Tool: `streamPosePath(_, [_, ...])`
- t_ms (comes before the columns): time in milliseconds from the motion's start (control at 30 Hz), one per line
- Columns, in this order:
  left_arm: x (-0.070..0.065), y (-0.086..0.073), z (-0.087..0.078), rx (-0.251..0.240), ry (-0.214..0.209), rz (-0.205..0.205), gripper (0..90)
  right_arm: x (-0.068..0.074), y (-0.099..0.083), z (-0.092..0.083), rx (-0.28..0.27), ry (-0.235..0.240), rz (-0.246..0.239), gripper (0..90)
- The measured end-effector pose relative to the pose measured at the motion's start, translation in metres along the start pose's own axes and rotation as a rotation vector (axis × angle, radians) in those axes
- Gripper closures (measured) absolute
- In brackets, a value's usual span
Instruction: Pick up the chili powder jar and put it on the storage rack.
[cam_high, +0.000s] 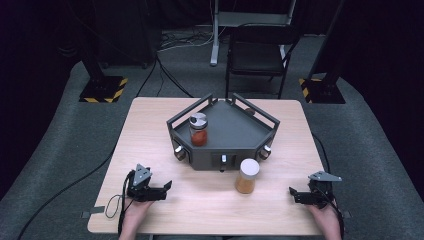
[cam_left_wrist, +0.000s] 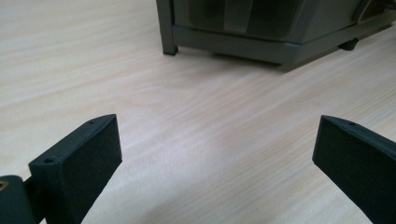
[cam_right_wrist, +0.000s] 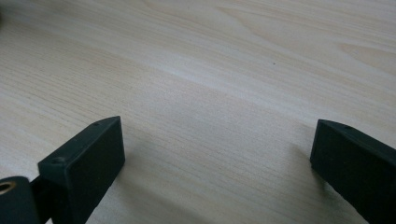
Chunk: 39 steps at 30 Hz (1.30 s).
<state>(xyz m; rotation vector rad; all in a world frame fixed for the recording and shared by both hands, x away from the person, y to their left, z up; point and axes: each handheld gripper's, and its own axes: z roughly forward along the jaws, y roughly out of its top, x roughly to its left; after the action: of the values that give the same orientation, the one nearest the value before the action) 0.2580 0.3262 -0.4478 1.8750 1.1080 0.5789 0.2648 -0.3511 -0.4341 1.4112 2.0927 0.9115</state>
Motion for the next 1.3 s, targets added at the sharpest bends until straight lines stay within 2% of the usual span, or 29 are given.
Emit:
streamPosePath(167, [0.003,0.001,0.001,0.035,0.008,-0.003,1.1,0.000,0.000,0.000,0.000,0.000,-0.001,1.8])
streamPosePath(333, [0.005,0.005,0.005,0.115,0.039,-0.006,2.7,0.000,0.000,0.000,0.001,0.000,-0.001,1.8])
streamPosePath(367, [0.005,0.005,0.005,0.115,0.044,-0.008,2.4,0.000,0.000,0.000,0.001,0.000,-0.001,1.9])
streamPosePath(467, [0.006,0.006,0.006,0.122,0.043,-0.017,2.7,0.000,0.000,0.000,0.001,0.000,-0.002,1.9])
streamPosePath(633, [0.011,0.015,0.011,0.185,0.030,-0.046,3.0,0.000,0.000,0.000,0.001,0.000,-0.002,1.9])
streamPosePath(767, [0.008,0.016,0.012,0.190,0.041,-0.036,3.1,0.000,0.000,0.000,0.001,0.000,-0.002,1.8])
streamPosePath(867, [0.002,0.019,0.015,0.205,0.062,-0.011,2.4,0.000,0.000,0.000,0.001,0.000,-0.002,1.8])
streamPosePath(1300, [0.002,0.019,0.015,0.206,0.061,-0.013,1.5,0.000,0.000,0.000,0.001,-0.001,-0.002,1.8])
